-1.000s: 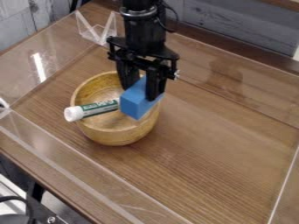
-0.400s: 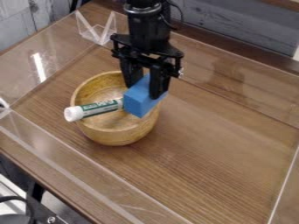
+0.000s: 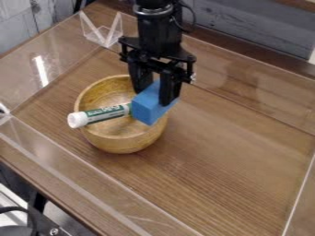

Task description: Remove the blue block from inside the brown bowl and put it on the table

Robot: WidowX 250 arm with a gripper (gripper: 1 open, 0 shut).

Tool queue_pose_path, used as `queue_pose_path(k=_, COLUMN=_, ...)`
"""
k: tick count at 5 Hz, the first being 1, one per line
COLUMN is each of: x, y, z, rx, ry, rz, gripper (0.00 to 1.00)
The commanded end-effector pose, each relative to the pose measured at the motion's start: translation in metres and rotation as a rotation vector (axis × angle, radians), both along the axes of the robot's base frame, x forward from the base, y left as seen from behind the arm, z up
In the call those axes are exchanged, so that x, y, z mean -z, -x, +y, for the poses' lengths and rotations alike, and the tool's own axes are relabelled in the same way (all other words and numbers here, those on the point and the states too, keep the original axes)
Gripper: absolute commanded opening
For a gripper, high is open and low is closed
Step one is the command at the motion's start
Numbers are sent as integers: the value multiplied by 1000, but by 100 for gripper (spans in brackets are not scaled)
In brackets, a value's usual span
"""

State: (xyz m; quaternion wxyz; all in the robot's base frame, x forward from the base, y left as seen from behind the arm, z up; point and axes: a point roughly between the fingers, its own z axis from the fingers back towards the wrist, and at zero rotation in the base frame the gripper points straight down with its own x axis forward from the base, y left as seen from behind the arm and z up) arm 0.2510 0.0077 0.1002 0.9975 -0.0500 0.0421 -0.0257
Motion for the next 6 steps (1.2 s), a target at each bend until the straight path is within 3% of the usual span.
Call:
queue_pose_path(k=1, x=-24, y=-12, z=-3, rx=1, ry=0, rz=-104, gripper=0)
queue_pose_path(k=6, x=-19, y=-21, z=-20, rx=-16, ry=22, rz=-135, gripper=0)
